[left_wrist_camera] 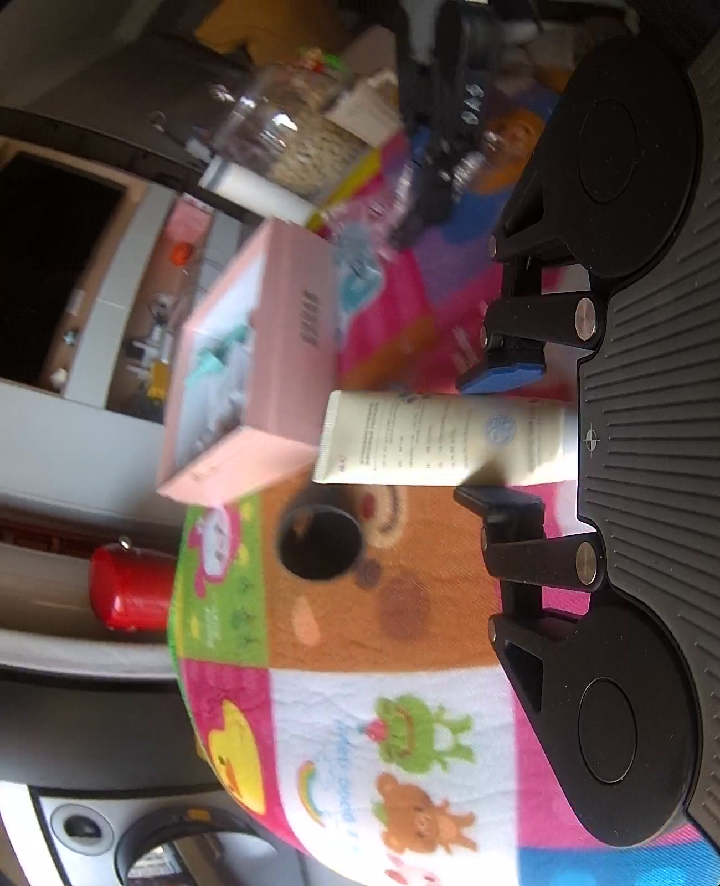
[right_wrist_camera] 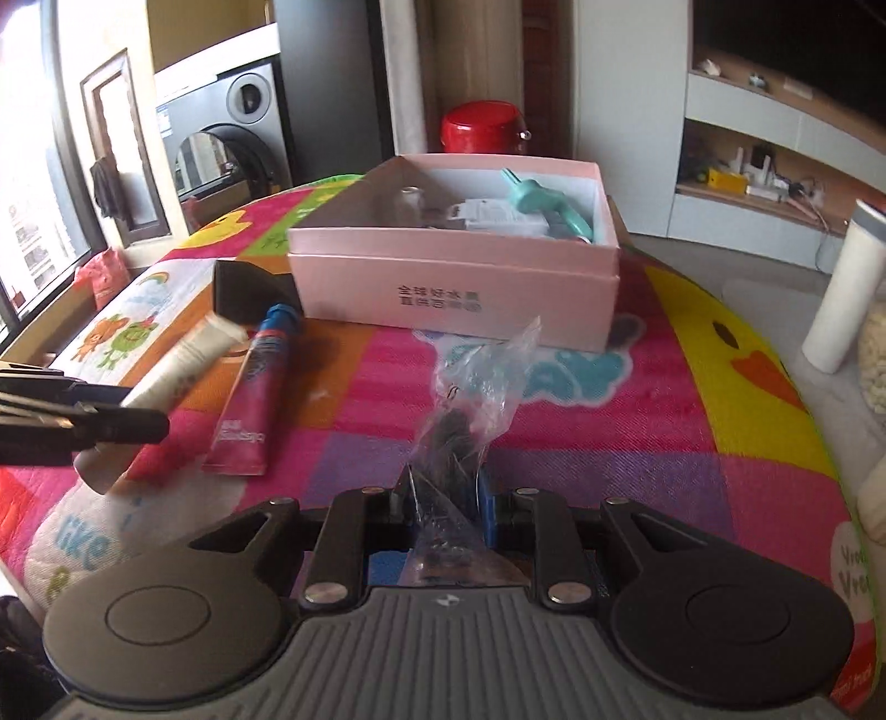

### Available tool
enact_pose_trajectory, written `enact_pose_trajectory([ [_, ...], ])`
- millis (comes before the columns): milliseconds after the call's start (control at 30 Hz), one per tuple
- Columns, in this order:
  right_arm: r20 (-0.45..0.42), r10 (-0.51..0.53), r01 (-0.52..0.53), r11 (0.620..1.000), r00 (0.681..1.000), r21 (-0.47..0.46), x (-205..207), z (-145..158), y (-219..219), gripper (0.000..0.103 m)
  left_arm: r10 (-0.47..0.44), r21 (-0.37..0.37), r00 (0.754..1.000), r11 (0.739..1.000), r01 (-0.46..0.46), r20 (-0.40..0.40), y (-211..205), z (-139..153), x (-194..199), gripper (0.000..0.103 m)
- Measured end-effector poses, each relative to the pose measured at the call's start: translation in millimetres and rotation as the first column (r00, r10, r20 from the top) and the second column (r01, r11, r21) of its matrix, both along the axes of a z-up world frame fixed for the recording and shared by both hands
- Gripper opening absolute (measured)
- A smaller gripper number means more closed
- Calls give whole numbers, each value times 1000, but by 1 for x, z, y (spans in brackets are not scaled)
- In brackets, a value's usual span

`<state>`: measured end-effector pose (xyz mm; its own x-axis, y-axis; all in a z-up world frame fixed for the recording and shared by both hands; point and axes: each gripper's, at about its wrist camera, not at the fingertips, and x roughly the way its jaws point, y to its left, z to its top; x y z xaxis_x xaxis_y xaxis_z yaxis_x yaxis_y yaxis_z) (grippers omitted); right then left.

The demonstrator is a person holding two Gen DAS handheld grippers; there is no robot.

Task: Organize rigid objects
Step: 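Lift the bag with the right tool while the left tool lifts the cream tube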

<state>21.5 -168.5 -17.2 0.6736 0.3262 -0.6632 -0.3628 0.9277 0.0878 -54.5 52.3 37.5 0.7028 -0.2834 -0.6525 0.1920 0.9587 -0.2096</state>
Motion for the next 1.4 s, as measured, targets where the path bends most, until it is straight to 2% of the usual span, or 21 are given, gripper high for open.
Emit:
enact_pose_trajectory([
  [33,12,0,0,1000,1000,0,-3,2,-1,21,-22,-3,1000,1000,22,12,-2,5,-1,18],
  [200,73,15,-18,999,997,35,-17,20,-14,17,-123,10,990,992,123,67,-20,25,-6,18],
  [333,129,-3,-4,999,992,51,-26,34,-24,17,-116,10,989,993,116,90,-25,28,-7,18],
  [467,140,-8,2,999,990,42,-28,32,-26,17,-81,27,995,996,80,51,-24,22,0,20],
  [600,108,-4,-2,998,994,55,-25,22,-26,18,-168,75,986,983,167,7,-44,12,2,23],
  [667,86,-7,3,998,996,55,-22,17,-24,25,-203,138,979,969,205,-26,-60,2,5,25],
  [700,79,-14,9,998,997,55,-21,15,-24,36,-232,153,972,960,233,-26,-67,-2,5,35],
  [733,78,-21,17,998,997,54,-21,14,-24,47,-254,170,966,951,257,-39,-73,-6,6,40],
  [800,76,-23,19,999,997,50,-21,10,-25,55,-269,221,960,935,278,-71,-84,-15,9,43],
  [867,66,-20,16,998,998,59,-21,7,-26,55,-289,269,956,919,290,-44,-92,-18,7,42],
  [1067,38,32,-36,994,999,101,-13,2,-21,55,-320,278,947,908,313,-19,-99,-21,13,39],
  [1167,2,70,-70,992,998,101,-5,-4,-11,55,-346,323,938,888,327,1,-104,-22,6,37],
  [1233,4,98,-98,992,995,77,-6,-8,-3,52,-373,337,928,874,349,7,-103,-22,2,31],
  [1267,18,117,-117,992,993,51,-10,-7,0,46,-380,331,925,874,357,4,-101,-22,0,30],
  [1300,21,139,-140,990,990,33,-13,-5,2,29,-379,322,926,876,358,1,-100,-21,-1,30],
  [1400,50,141,-144,988,989,55,-21,8,-5,15,-372,272,928,894,356,6,-92,-19,-3,27],
])
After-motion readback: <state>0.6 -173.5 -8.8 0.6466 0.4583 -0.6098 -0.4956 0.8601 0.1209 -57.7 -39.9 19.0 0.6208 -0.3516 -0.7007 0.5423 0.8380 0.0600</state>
